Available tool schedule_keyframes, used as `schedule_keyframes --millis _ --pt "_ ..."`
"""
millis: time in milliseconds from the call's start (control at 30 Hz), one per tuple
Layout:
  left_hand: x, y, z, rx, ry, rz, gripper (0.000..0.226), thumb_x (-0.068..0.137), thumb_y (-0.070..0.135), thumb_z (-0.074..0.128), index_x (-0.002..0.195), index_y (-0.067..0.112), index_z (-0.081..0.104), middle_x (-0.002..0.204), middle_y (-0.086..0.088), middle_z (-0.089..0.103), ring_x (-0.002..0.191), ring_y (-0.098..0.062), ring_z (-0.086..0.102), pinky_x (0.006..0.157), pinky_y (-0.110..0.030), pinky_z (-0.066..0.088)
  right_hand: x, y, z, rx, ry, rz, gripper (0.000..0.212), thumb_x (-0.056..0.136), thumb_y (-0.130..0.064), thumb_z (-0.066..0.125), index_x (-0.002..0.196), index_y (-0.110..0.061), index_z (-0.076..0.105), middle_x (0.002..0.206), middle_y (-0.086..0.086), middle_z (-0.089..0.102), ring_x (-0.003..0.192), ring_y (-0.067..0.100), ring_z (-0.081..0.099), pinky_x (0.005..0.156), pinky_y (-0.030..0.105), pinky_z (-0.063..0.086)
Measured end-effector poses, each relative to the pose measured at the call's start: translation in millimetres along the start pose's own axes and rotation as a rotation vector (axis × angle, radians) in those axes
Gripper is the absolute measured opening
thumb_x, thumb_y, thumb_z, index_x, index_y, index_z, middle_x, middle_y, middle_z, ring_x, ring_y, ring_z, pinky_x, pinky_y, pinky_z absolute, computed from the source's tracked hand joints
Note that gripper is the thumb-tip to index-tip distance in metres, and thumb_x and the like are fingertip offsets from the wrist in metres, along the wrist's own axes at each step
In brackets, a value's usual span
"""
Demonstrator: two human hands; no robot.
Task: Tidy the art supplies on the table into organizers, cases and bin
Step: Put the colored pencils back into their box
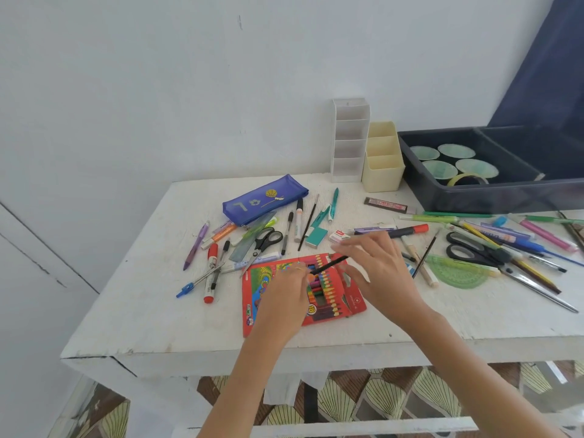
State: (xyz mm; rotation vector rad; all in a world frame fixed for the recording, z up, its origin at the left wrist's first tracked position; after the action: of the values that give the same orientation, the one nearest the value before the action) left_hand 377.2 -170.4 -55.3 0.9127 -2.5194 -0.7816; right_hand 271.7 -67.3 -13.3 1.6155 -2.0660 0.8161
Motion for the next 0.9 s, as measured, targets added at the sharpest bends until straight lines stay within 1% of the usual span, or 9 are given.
schedule_keyframes --millis 67,133,233,333,433,567,667,833,900 --pt "-1 13 6 -0.027 -0.026 0.03 0.033 0.101 0.025 0.038 0.127 0.013 0.054 0.126 -0.004 0.058 0.115 -0.016 0.051 0.094 -0.028 0.041 -5 2 0 -0.007 0.012 -0.046 0.018 0.078 -0.016 0.073 0.096 -0.017 0.072 0.089 -0.005 0.067 0.09 0.017 0.048 0.08 0.029 0.037" --pt "-2 18 12 -0.021 -0.052 0.061 0.032 0.101 0.027 0.039 0.125 0.014 0.055 0.133 -0.002 0.054 0.126 -0.017 0.044 0.105 -0.029 0.032 -13 16 -1 0.048 0.007 0.001 0.016 0.073 -0.01 0.076 0.088 -0.015 0.074 0.08 -0.004 0.066 0.085 0.014 0.046 0.076 0.026 0.034" --pt "-1 14 12 0.097 -0.018 0.109 0.041 0.101 0.034 0.034 0.139 0.02 0.043 0.151 0.005 0.032 0.142 -0.01 0.02 0.116 -0.027 0.001 -24 47 -13 0.082 0.016 0.132 0.016 0.071 -0.001 0.075 0.084 -0.01 0.075 0.077 -0.001 0.067 0.08 0.02 0.049 0.072 0.031 0.04" --pt "2 -14 14 0.131 -0.025 0.026 0.044 0.102 0.031 0.028 0.144 0.02 0.033 0.153 0.003 0.029 0.143 -0.009 0.016 0.117 -0.028 0.003 -35 80 -32 0.031 0.028 0.247 0.019 0.072 0.008 0.071 0.087 -0.004 0.074 0.077 0.005 0.066 0.077 0.024 0.048 0.069 0.033 0.038" --pt "0 -39 25 0.226 -0.104 -0.057 0.047 0.103 0.029 0.022 0.149 0.016 0.018 0.157 0.0 0.014 0.146 -0.014 0.002 0.116 -0.03 -0.002 -48 106 -43 -0.062 0.0 0.332 0.021 0.072 0.009 0.071 0.088 -0.004 0.075 0.078 0.006 0.065 0.079 0.024 0.046 0.069 0.034 0.038" --pt "-3 -47 35 0.371 -0.1 -0.057 0.05 0.104 0.028 0.016 0.15 0.015 0.004 0.158 -0.002 0.001 0.145 -0.018 -0.009 0.115 -0.031 -0.008 -56 105 -29 -0.108 -0.06 0.313 0.024 0.067 0.009 0.075 0.086 -0.006 0.076 0.074 0.005 0.064 0.074 0.025 0.047 0.062 0.035 0.04" --pt "-5 -47 36 0.362 -0.073 -0.037 0.049 0.103 0.03 0.015 0.15 0.016 0.005 0.158 0.0 0.001 0.145 -0.016 -0.01 0.114 -0.03 -0.01 -58 90 -10 -0.051 -0.084 0.267 0.026 0.063 0.011 0.077 0.08 -0.008 0.076 0.071 0.002 0.063 0.073 0.027 0.052 0.061 0.039 0.044" --pt "-4 -49 36 0.262 -0.075 -0.031 0.048 0.103 0.029 0.019 0.149 0.018 0.01 0.158 0.002 0.005 0.145 -0.014 -0.007 0.114 -0.029 -0.009 -52 48 26 -0.005 -0.167 0.203 0.03 0.059 0.008 0.082 0.079 -0.014 0.077 0.069 -0.001 0.06 0.067 0.024 0.054 0.059 0.033 0.042" --pt "-4 -50 35 0.268 -0.08 -0.029 0.048 0.103 0.029 0.019 0.149 0.019 0.009 0.158 0.003 0.005 0.145 -0.014 -0.008 0.114 -0.029 -0.009 -50 39 39 0.064 -0.178 0.238 0.024 0.065 0.005 0.079 0.082 -0.013 0.077 0.072 0.0 0.057 0.069 0.024 0.051 0.06 0.033 0.042"
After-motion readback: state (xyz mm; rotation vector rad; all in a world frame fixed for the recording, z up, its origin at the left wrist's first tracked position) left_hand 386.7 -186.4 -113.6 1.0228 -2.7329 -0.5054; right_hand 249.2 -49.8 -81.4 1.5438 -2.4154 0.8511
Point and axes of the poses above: each hand's wrist, its own x-axis towards the middle knuckle, its own z-axis out of the palm, y = z × x, the point moved 9 cm from there along x, towards the middle knuckle
